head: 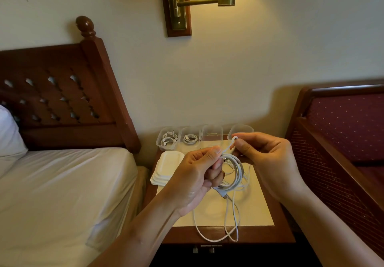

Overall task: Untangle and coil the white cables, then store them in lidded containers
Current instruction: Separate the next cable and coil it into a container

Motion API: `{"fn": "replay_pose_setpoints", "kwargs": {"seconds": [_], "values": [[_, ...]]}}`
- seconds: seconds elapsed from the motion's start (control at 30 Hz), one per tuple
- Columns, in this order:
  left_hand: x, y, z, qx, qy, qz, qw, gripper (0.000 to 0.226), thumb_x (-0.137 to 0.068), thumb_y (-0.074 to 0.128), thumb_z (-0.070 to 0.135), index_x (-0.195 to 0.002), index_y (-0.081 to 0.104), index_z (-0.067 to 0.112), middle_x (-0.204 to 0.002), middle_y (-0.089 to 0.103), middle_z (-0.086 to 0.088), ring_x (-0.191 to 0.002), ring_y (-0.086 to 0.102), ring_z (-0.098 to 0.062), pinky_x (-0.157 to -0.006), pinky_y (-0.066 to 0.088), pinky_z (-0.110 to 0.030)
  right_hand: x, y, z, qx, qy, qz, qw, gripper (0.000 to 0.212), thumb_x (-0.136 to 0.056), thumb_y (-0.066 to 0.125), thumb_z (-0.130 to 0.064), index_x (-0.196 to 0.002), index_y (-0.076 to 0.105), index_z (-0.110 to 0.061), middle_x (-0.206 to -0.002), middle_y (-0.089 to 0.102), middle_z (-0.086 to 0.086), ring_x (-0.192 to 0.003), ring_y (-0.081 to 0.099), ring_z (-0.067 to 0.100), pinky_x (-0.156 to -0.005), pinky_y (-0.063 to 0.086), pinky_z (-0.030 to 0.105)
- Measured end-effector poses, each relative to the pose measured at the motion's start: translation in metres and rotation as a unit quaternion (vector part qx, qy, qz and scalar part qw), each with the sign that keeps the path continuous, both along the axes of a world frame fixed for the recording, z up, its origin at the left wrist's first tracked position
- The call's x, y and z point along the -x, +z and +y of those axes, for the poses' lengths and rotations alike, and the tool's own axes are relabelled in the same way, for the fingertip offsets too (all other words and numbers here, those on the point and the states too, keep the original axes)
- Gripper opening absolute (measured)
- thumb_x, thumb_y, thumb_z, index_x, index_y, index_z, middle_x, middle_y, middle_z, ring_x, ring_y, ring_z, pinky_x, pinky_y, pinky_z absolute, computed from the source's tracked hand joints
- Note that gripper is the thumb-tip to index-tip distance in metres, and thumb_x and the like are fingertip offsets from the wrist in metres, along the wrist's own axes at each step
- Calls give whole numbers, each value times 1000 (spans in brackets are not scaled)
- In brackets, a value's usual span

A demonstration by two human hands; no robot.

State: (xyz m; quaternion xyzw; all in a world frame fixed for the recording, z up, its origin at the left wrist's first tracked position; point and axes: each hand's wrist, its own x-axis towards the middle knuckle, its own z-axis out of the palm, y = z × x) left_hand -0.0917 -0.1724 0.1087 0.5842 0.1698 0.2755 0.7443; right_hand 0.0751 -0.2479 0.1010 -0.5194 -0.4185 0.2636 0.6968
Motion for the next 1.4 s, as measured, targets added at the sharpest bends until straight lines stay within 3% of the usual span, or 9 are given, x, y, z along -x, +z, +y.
{"fn": "replay_pose_setpoints", "kwargs": {"seconds": [0.3, 0.43, 0.63, 0.73, 0.9, 0.97, 1.1, 1.17, 1.4], "values": [[-1, -2, 2, -27, 18, 17, 999, 41, -106, 47, 26, -70, 49, 8, -53, 29, 4, -51, 26, -12, -55, 26, -24, 9, -1, -3, 70, 92, 140, 983, 17, -80, 71, -8, -94, 77, -2, -92, 77, 22, -78, 75, 33, -66, 62, 33], [-3, -3, 3, -63, 58, 32, 996, 46, -108, 47, 26, -64, 56, 16, -54, 30, 3, -52, 27, -12, -58, 30, -24, 10, 1, -6, 81, 174, 190, 963, 28, -89, 59, -16, -103, 79, -4, -102, 74, 23, -92, 71, 33, -83, 61, 47], [-5, -9, 3, -42, 110, 46, 992, 49, -105, 52, 31, -57, 62, 26, -55, 42, 3, -57, 40, -14, -66, 41, -29, 7, -4, -6, 68, 210, 164, 961, 54, -59, 49, 5, -103, 78, -2, -109, 72, 26, -103, 70, 36, -91, 58, 51], [-7, -8, 6, -28, 124, 34, 991, 43, -104, 53, 30, -64, 62, 20, -68, 49, -13, -64, 47, -29, -63, 49, -32, 8, -5, -7, 50, 203, 118, 971, 59, -60, 52, 9, -113, 75, -3, -113, 73, 24, -109, 71, 37, -90, 59, 47], [-9, -7, 5, -26, 135, 45, 990, 48, -108, 50, 24, -62, 61, 17, -55, 40, 3, -51, 42, -10, -53, 45, -21, 15, -11, -12, 15, 153, 36, 988, 72, -70, 76, 11, -129, 54, -22, -108, 74, 18, -103, 72, 36, -86, 59, 48], [-11, -8, 3, -28, 135, 51, 989, 50, -108, 50, 24, -60, 67, 23, -54, 41, 3, -52, 44, -11, -53, 45, -21, 19, -13, -12, -5, 109, -35, 993, 58, -78, 80, 12, -118, 60, -25, -101, 75, 14, -99, 72, 33, -87, 60, 49], [-12, -8, 0, -50, 132, 53, 989, 35, -106, 51, 30, -104, 80, 12, -79, 63, -17, -73, 54, -28, -65, 46, -32, 24, -15, -8, -24, 40, -125, 991, 27, -88, 78, -4, -108, 74, -23, -98, 76, 5, -97, 73, 29, -89, 60, 48], [-13, -11, 0, -54, 137, 59, 987, 34, -107, 49, 29, -110, 79, 13, -70, 63, -6, -65, 52, -18, -62, 42, -29, 22, -16, -7, -21, 34, -153, 987, 22, -89, 78, -13, -109, 77, -23, -103, 77, 1, -102, 72, 28, -91, 60, 45], [-13, -8, 1, -49, 137, 59, 988, 37, -109, 47, 23, -86, 74, 13, -58, 34, 5, -55, 29, -10, -52, 31, -22, 26, -19, -1, -18, -133, -310, 941, 21, -88, 74, -29, -106, 79, -37, -116, 63, -10, -121, 47, 18, -89, 47, 30]]}}
